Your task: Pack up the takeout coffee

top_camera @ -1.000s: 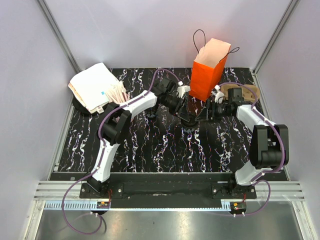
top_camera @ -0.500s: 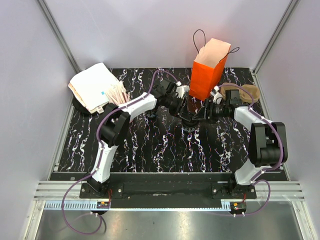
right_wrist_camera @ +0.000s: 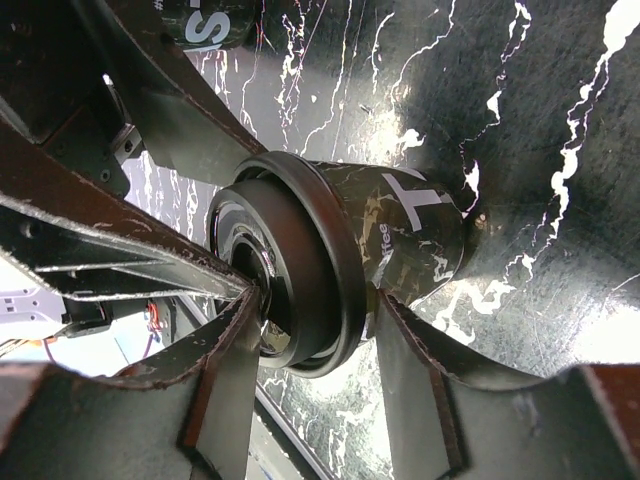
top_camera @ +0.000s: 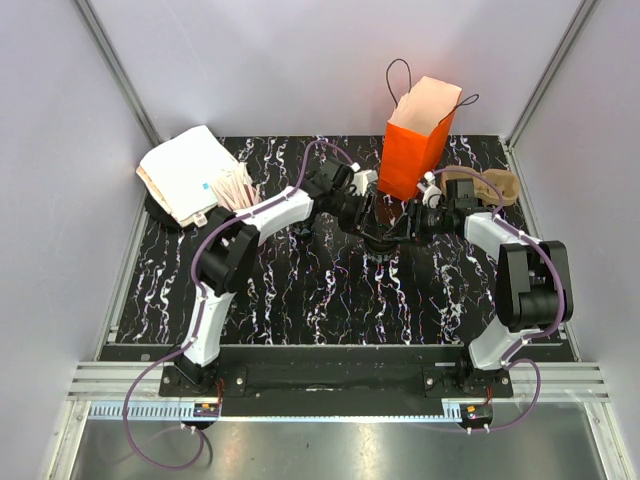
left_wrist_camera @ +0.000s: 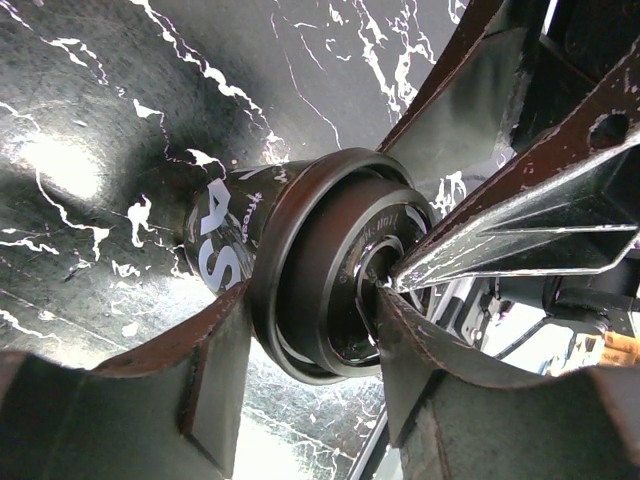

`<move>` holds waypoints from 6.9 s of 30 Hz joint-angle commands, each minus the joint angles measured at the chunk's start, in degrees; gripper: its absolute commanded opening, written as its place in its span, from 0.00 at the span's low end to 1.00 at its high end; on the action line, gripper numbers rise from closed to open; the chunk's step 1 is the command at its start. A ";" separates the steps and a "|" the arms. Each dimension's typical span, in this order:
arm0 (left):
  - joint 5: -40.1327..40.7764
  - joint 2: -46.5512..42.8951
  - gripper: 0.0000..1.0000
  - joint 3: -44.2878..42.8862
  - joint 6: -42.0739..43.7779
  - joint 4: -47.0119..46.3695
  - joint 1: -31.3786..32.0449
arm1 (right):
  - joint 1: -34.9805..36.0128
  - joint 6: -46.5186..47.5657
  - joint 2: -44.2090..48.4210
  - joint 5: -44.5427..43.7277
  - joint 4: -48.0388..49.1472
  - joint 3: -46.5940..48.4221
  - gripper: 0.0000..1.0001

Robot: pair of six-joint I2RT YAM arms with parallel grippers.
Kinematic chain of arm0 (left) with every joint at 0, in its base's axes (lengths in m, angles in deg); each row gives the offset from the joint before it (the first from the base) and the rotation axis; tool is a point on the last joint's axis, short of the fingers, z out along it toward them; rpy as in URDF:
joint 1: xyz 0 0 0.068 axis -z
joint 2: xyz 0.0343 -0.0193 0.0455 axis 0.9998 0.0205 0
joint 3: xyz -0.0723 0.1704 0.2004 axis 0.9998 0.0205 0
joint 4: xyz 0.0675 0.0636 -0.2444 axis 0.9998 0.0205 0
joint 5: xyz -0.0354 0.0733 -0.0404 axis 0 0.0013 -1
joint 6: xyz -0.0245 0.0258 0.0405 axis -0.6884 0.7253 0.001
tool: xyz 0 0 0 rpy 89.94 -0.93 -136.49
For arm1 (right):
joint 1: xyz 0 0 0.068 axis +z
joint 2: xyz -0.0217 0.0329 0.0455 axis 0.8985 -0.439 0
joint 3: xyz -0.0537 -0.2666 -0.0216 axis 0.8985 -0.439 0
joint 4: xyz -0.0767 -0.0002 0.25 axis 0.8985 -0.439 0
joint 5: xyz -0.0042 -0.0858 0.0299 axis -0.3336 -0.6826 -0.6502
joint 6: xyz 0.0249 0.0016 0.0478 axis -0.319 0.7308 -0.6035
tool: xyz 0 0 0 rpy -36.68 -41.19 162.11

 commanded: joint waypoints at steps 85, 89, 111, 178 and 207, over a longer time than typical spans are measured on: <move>-13.41 0.50 0.66 6.04 -2.72 -12.78 -5.05 | 1.59 26.46 -10.05 -6.29 -29.60 20.22 0.39; -13.76 1.20 0.66 5.42 -2.98 -12.78 -5.05 | 1.51 26.64 -10.14 -6.29 -29.69 20.22 0.39; -12.01 2.61 0.65 2.17 -3.51 -12.26 -5.84 | 1.59 28.83 -11.28 -5.59 -31.27 20.48 0.38; -2.78 9.37 0.50 -12.33 8.78 6.88 -1.19 | 1.86 39.12 -14.45 -8.57 -35.84 21.80 0.38; 7.16 14.82 0.37 -13.65 19.34 22.90 4.09 | 6.07 40.17 -9.08 -17.01 -27.93 12.22 0.38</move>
